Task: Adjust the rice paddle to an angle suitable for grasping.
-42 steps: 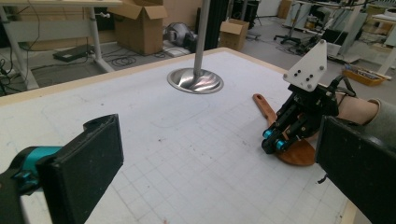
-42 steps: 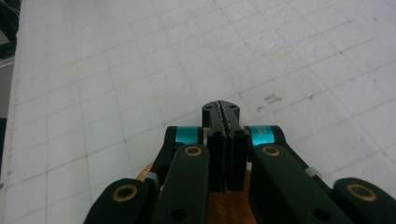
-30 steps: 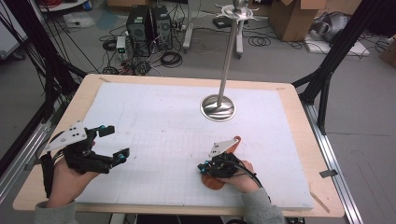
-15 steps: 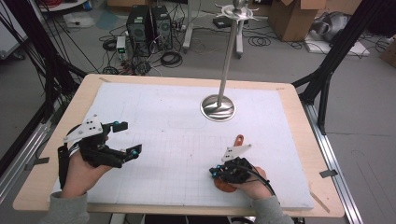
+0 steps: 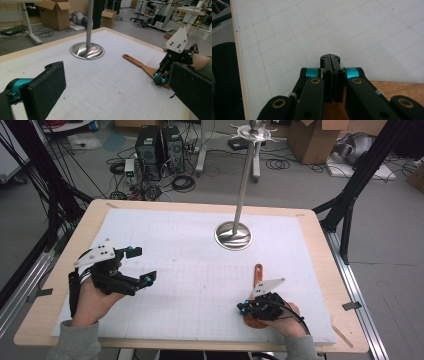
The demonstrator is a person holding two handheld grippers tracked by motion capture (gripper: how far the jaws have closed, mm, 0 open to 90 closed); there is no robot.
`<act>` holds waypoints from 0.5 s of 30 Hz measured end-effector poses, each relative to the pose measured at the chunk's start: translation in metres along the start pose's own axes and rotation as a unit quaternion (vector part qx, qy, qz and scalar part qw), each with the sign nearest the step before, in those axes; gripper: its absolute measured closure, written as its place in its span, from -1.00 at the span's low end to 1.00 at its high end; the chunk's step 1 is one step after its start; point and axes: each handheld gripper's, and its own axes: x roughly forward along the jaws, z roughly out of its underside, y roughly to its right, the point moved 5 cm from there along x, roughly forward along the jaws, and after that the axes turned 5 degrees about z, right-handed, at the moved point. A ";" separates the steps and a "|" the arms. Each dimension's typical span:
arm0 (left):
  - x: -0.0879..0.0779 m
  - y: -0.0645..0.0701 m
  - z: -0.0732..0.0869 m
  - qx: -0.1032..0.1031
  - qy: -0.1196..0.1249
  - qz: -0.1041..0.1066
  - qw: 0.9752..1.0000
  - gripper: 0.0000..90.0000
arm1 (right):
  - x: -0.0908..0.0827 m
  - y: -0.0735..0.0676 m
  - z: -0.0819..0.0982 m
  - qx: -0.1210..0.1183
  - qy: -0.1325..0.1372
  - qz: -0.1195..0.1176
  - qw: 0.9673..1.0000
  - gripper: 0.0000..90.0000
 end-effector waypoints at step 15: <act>0.032 0.003 -0.005 0.003 -0.009 0.031 0.999 -0.96 | -0.028 0.013 0.027 0.030 0.003 0.036 0.999 0.99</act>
